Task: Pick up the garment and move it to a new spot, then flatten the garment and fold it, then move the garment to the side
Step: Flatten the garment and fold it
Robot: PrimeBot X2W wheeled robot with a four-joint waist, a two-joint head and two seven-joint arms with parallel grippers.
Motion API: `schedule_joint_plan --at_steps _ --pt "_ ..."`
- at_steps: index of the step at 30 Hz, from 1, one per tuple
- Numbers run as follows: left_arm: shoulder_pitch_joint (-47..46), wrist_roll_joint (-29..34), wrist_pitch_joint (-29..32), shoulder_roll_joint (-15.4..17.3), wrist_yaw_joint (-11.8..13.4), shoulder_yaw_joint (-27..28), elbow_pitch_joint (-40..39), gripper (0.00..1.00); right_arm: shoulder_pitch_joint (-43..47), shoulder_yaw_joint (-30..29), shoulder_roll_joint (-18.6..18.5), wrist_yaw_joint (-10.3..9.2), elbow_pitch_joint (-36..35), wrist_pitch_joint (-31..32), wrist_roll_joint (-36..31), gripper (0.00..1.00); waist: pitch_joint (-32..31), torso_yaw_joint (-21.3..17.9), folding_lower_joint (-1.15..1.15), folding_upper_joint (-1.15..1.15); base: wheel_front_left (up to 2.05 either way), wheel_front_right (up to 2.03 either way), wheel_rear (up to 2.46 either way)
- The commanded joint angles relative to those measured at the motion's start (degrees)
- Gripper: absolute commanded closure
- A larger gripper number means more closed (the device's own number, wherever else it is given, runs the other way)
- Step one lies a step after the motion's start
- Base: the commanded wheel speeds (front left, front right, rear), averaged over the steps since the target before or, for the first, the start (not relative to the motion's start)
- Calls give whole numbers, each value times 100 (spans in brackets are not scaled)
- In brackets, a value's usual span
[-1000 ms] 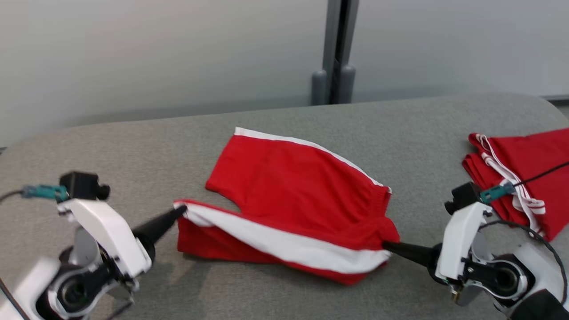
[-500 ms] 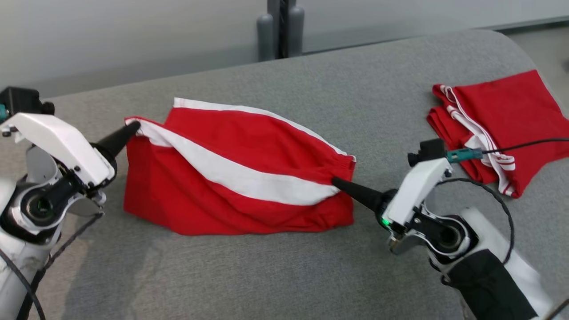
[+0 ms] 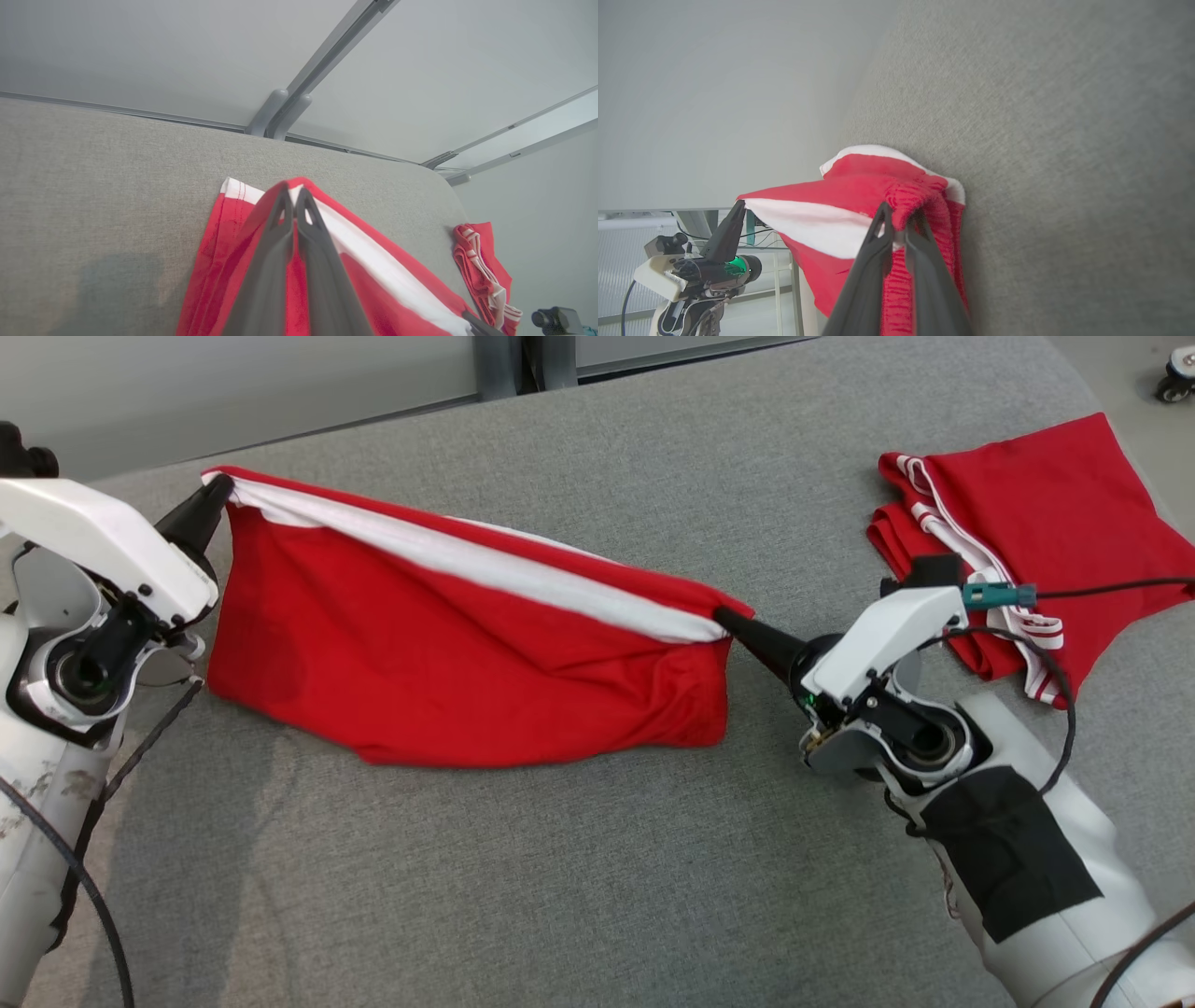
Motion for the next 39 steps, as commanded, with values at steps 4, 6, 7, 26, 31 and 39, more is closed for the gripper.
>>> schedule_joint_plan --at_steps 4,6,7,26,31,39 --pt "-383 191 -170 -181 -100 -89 500 100 -385 351 -16 1 302 -267 534 100 141 -19 0 0 0 0 0" --pt "-512 252 -213 -245 -136 -129 697 100 -491 569 -19 1 340 -368 740 100 194 -37 0 0 0 0 0" --pt "-571 284 -243 -268 -150 -148 800 100 -536 675 -18 1 363 -421 821 100 219 -48 0 0 0 0 0" --pt "-1427 1004 -680 -520 -277 -602 2489 100 -1197 2250 -38 -1 720 -1298 1935 100 592 -322 0 0 0 0 0" --pt "-1535 1053 -765 -590 -425 -652 2799 100 -1296 2511 -37 -1 751 -1450 2071 100 613 -337 0 0 0 0 0" --pt "-1658 1226 -949 -751 -611 -813 3160 0 -1391 2628 -31 -1 901 -2061 2155 0 536 -226 0 0 0 0 0"
